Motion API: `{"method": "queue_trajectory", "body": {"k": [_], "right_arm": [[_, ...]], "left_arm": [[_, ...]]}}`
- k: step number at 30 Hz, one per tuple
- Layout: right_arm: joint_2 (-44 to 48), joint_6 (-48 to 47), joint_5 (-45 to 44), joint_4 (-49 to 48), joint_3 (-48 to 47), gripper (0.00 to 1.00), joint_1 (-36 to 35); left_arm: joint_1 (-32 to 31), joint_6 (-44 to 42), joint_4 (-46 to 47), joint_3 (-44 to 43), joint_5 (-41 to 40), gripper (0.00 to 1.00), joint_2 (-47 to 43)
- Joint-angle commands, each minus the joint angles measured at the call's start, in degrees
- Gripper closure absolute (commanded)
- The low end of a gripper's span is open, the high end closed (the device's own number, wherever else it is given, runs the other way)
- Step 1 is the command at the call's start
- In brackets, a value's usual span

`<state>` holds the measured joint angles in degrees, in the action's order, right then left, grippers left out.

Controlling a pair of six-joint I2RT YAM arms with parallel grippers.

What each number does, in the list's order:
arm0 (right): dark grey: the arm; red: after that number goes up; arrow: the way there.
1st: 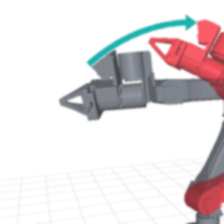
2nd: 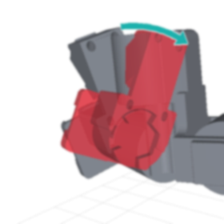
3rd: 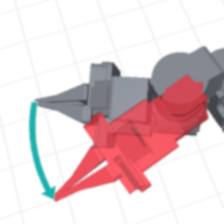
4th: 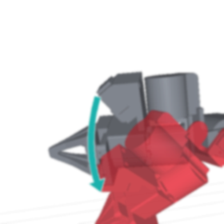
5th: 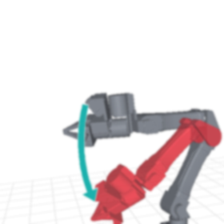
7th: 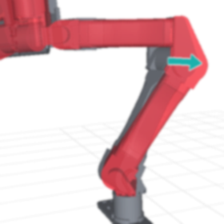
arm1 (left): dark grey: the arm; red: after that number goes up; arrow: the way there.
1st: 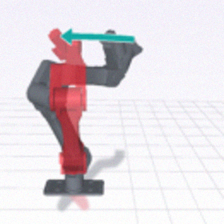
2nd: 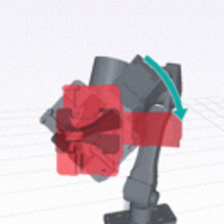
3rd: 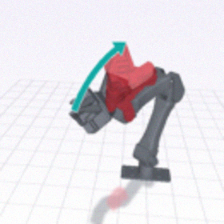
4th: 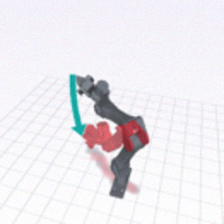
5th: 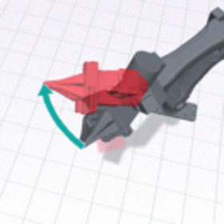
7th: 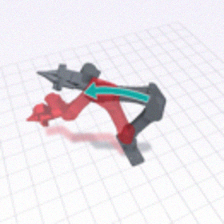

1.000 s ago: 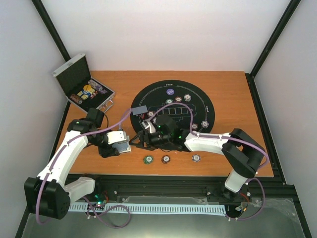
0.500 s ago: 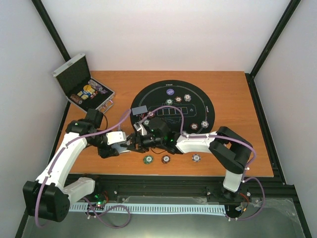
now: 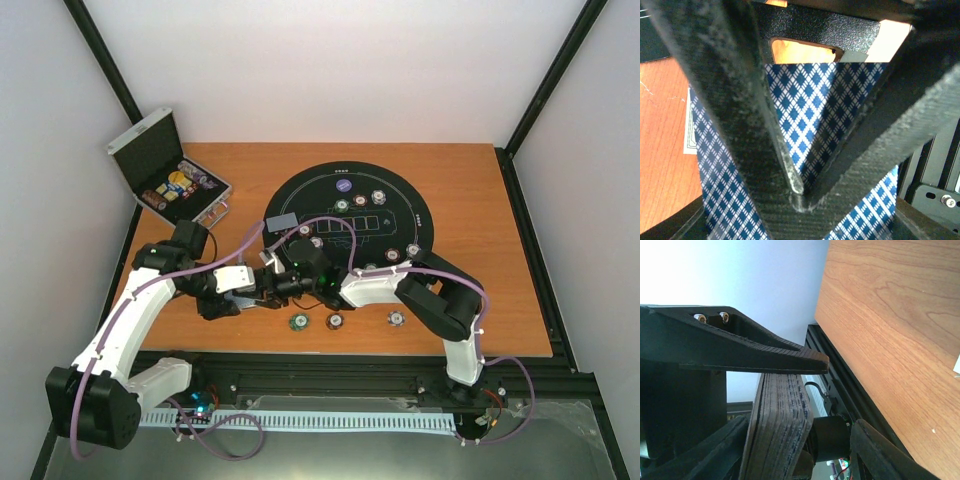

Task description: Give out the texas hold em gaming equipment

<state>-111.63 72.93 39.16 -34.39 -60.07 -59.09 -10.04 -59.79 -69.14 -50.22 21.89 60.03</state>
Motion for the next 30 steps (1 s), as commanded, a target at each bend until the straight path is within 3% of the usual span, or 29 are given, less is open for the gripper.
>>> {"method": "queue_trajectory", "body": {"k": [1,17,30], "right_arm": [[0.09,0.35,0.26,-1.5,0.39,0.46,0.34],[6.58,-4.76,-0.07,5.55,5.71,0.56,3.84],[10.2,-4.37,-0.25,6.76,6.03,0.83,4.7]], "left_arm": [[-0.15,-0.9,-0.95,-2.5,0.91,0.99,-1.12],[-0.15,-0.94,-0.34,-2.15,-0.17,0.99,-0.71],[-0.15,-0.95,0.46,-1.22,-0.91,0.99,-0.91]]}}
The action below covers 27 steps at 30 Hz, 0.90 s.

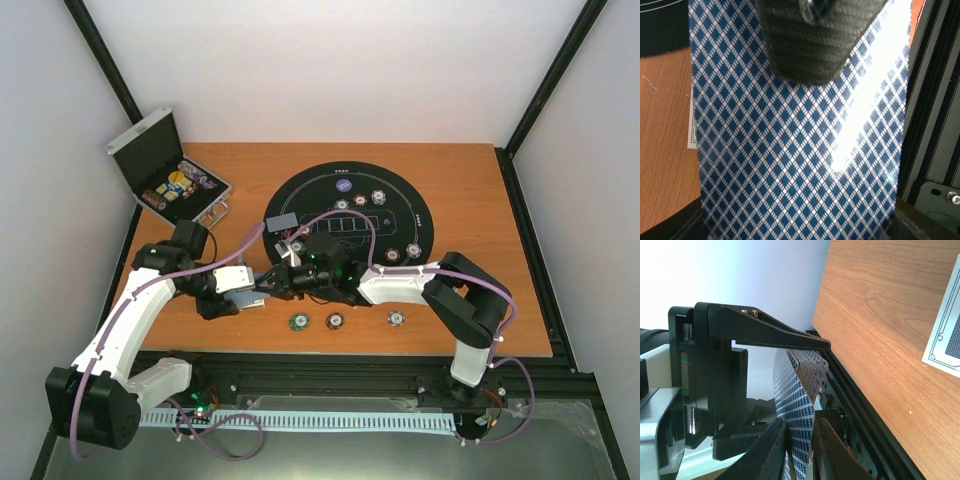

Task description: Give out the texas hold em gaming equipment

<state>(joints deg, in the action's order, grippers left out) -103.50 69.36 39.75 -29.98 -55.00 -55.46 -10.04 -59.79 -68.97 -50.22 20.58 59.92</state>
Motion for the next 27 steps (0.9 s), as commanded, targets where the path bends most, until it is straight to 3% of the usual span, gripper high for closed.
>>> {"method": "queue_trajectory", "body": {"k": [1,16,22,27], "right_arm": [[2.38,-0.88,-1.01,2.7,1.03,0.85,1.28],[7.68,-4.35,0.35,8.06,2.95,0.93,8.05],[7.61,-11.53,4.99,18.35,-1.85,0.95,21.29],[-2.52,-24.25,6.67,34.55,-19.03,0.97,32.7]], "left_arm": [[-0.15,-1.04,0.34,-1.35,0.42,0.99,-0.85],[-0.15,-0.86,0.94,-1.81,0.29,0.99,0.11],[-0.15,-1.2,0.73,-2.18,-0.37,0.99,0.48],[-0.15,-0.94,0.28,-3.27,-0.31,0.99,1.4]]}}
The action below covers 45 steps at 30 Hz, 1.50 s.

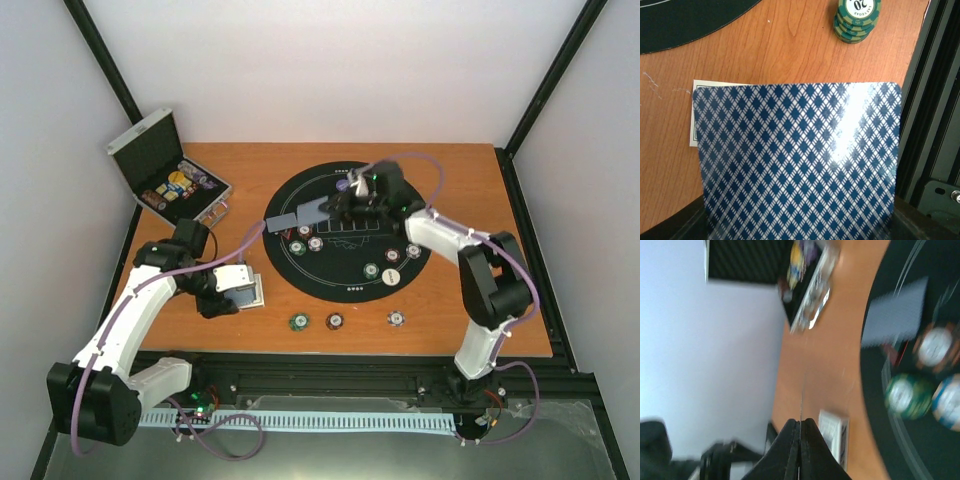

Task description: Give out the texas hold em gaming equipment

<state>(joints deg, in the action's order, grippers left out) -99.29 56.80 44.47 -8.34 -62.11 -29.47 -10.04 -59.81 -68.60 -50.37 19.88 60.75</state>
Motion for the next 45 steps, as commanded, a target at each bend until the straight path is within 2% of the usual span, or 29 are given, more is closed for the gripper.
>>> {"method": "queue_trajectory", "body": {"k": [1,6,12,15,19,21,24,29,33,37,40,45], "right_arm": [[-9.76,-13.59,1.34,16.11,-16.21,0.97,8.51],[-26.62,-15.27,1.68,22.92,-35.15,0.97,15.18],[-45.54,-15.06,1.74,31.8,-59.49,0.97,17.26],[-51.11,-14.18,1.17,34.1,-68.7,0.97,17.4],[-54.59,-13.63,0.6,36.28,-73.83,0.97,17.35],[-54.32,-14.86,-0.74,38.02,-73.87,0.92,17.37],[-52.58,-17.53,-3.24,41.61,-73.51,0.68,17.38],[-47.2,-21.37,-6.53,45.15,-70.72,0.54,17.35],[-42.61,-23.33,-8.45,48.41,-69.21,0.51,17.36],[-35.56,-24.68,-8.98,47.39,-62.43,0.49,17.15],[-29.42,-25.45,-7.5,45.72,-54.38,0.48,16.18],[-13.69,-22.68,-4.0,34.46,-33.74,0.47,11.46]], "left_arm": [[-0.17,-0.92,-0.05,-3.15,0.35,0.99,0.66],[-0.15,-0.43,0.31,-3.62,0.52,0.99,1.3],[-0.15,0.4,0.69,-3.38,0.87,0.99,1.64],[-0.15,0.32,0.75,-2.86,0.3,0.99,1.74],[-0.15,0.03,0.63,-2.51,-0.29,0.99,1.62],[-0.15,-0.05,0.6,-2.46,-0.41,0.99,1.4],[-0.15,-0.09,0.36,-2.37,-0.52,0.99,1.09],[-0.15,-0.05,-0.36,-2.8,-0.41,0.99,0.77],[-0.16,0.11,-1.13,-3.2,-0.41,0.99,0.55],[-0.15,0.09,-1.36,-3.11,-0.33,0.99,-0.21],[-0.17,0.29,-1.43,-3.13,0.12,0.99,-0.62],[-0.22,0.9,-1.03,-3.21,0.77,0.99,-0.43]]}}
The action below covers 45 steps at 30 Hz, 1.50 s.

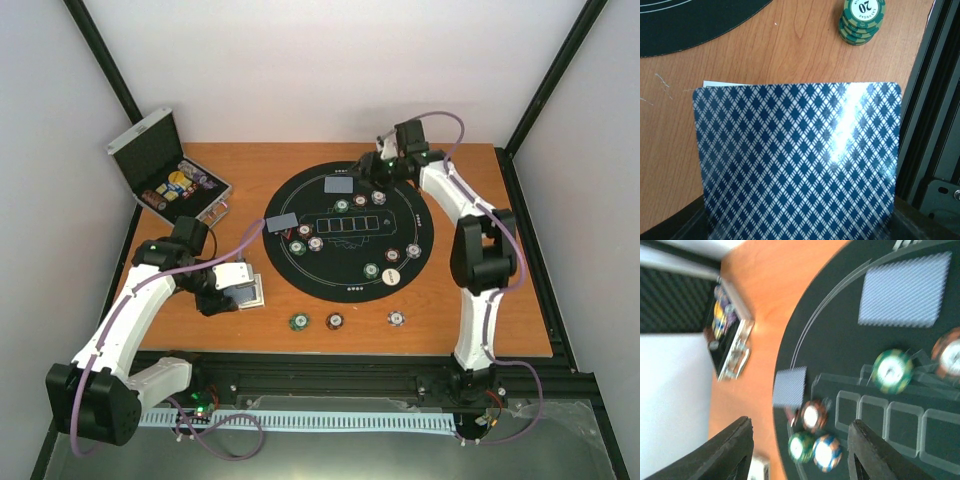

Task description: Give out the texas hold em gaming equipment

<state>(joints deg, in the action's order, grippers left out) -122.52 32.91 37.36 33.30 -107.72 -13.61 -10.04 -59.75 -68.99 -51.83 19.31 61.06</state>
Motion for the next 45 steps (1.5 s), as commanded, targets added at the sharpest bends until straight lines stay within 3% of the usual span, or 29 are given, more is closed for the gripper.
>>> {"method": "queue_trajectory", "body": {"k": [1,10,16,27,45], "right_arm": [[12.68,2.32,3.48,-9.61,15.69,0.46,-5.78],[31.87,16.72,3.11,-34.59,47.22,0.4,-23.73],[34.42,25.55,-0.2,-48.66,56.5,0.39,-33.79],[26.73,31.38,-0.87,-59.89,54.68,0.4,-42.77],[18.14,35.75,0.5,-67.31,50.26,0.41,-45.44]], "left_arm": [[-0.16,0.93,-0.62,-1.74,1.45,0.99,-0.69],[-0.18,1.21,-0.8,-2.85,2.15,0.99,-0.16],[-0.16,1.11,-1.0,-3.39,1.98,0.99,-0.1],[-0.16,0.95,-1.76,-3.89,2.33,0.99,-0.72],[-0.15,0.53,-2.64,-4.11,2.42,0.99,-1.29]]}}
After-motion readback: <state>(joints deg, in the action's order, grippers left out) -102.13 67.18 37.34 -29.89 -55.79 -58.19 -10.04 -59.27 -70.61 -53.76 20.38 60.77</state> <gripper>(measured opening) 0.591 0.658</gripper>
